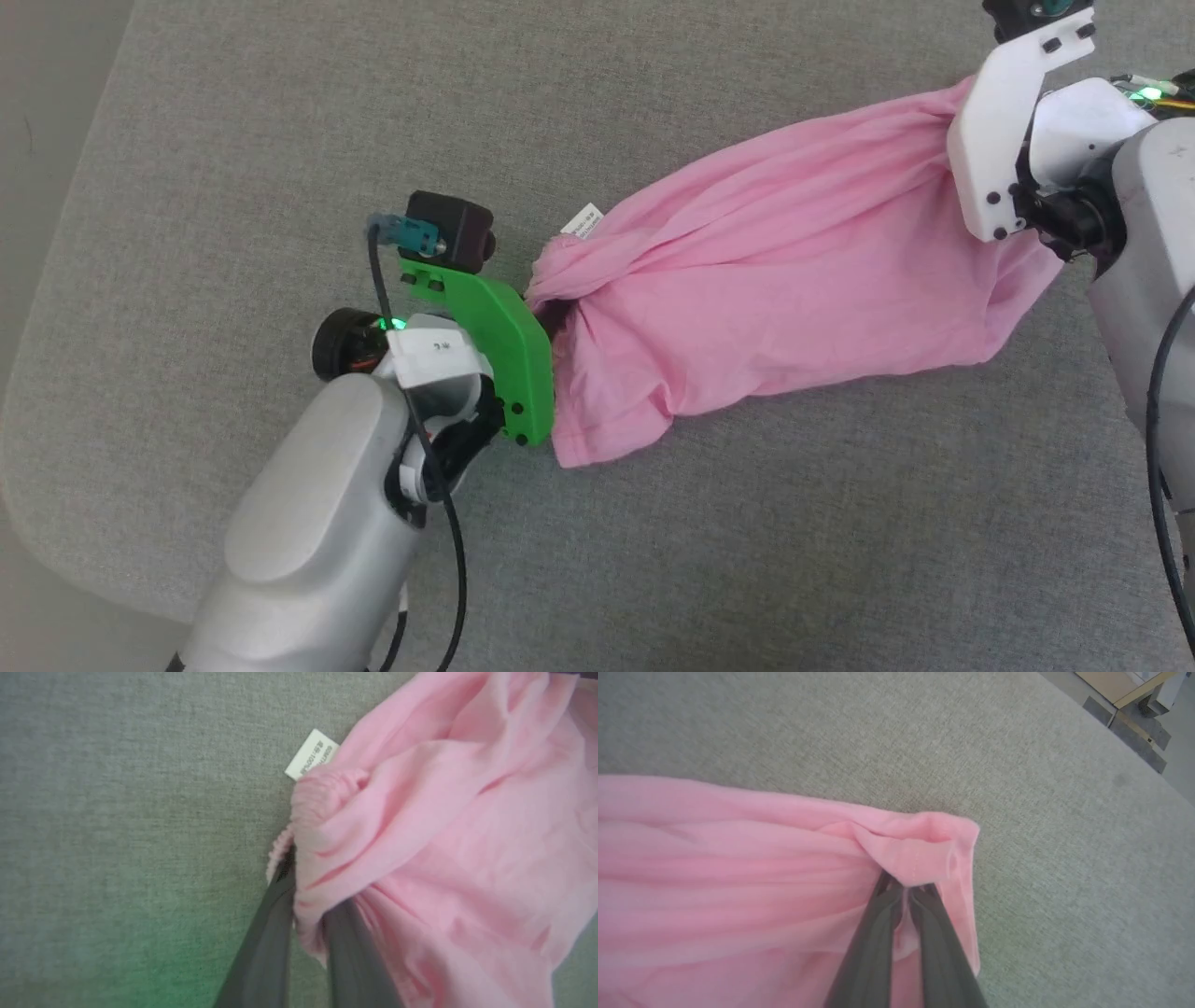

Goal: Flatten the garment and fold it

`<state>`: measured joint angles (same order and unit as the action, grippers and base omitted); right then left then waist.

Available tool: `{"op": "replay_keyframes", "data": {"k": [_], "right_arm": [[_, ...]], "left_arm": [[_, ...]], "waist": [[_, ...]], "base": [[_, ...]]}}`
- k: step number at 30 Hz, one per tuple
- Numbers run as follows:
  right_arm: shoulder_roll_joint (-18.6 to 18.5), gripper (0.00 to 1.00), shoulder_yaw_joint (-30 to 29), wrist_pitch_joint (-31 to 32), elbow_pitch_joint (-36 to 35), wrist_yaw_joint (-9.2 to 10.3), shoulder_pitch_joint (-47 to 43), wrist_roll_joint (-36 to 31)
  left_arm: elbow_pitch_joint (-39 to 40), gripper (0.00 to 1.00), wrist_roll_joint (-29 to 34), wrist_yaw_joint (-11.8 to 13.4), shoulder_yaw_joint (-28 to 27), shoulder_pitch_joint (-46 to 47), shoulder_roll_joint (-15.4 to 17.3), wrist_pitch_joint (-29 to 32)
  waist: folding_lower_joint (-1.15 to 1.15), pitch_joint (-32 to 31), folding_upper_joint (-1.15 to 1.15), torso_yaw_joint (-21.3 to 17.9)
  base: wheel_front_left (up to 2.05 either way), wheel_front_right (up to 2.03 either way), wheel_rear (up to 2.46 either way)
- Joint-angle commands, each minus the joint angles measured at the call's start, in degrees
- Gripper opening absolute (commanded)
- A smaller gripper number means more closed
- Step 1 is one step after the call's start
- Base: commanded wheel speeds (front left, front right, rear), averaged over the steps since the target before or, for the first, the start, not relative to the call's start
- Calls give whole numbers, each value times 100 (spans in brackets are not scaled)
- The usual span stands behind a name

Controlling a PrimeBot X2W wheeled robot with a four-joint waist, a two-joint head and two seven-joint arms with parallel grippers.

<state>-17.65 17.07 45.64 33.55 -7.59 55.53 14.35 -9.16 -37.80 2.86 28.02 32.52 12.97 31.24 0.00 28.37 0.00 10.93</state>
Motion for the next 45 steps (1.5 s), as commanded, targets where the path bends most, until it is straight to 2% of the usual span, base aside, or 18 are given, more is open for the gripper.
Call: {"op": "replay_keyframes", "data": {"k": [1,3,9,16,25,27,30,34,39,45], "right_arm": [[-35,22,29,-2,121,10,-72,71],[-49,100,-1,-152,110,10,-105,113],[4,100,-158,-907,-60,10,-485,220],[54,100,-285,-1674,-476,10,-1231,362],[225,100,-893,-2701,-1163,10,-2374,289],[310,100,-1064,-2930,-1289,10,-2568,260],[459,100,-1345,-3247,-1378,10,-2766,219],[703,100,-1672,-3529,-1366,10,-2885,133],[1007,100,-2049,-3616,-1171,10,-2762,48],[1251,100,-2489,-3341,-613,10,-2361,-96]], "left_arm": [[-164,100,49,52,61,-84,-14,-43],[-140,100,92,49,29,-112,-34,-276],[-53,100,232,24,-116,-394,-68,-1242],[139,100,335,49,-209,-1042,55,-2009],[386,100,736,233,-471,-1738,65,-3761],[331,100,814,165,-505,-1798,24,-4240],[164,100,966,55,-632,-1820,-32,-4561],[258,100,1401,-206,-1031,-1772,-224,-4619],[640,100,2132,-713,-1635,-1873,-564,-4622],[794,100,2449,-960,-2157,-1989,-852,-4623]], "waist": [[0,-29,0,-1],[0,-93,0,-16],[0,-471,0,-84],[0,-1035,0,-225],[0,-1608,0,-308],[0,-1684,0,-297],[0,-1741,0,-295],[0,-1747,0,-292],[0,-1643,0,-302],[0,-1485,0,-305]], "base": [[0,0,0],[0,0,0],[0,0,0],[0,0,0],[0,0,0],[0,0,0],[0,0,0],[0,0,0],[0,0,0],[0,0,0]]}}
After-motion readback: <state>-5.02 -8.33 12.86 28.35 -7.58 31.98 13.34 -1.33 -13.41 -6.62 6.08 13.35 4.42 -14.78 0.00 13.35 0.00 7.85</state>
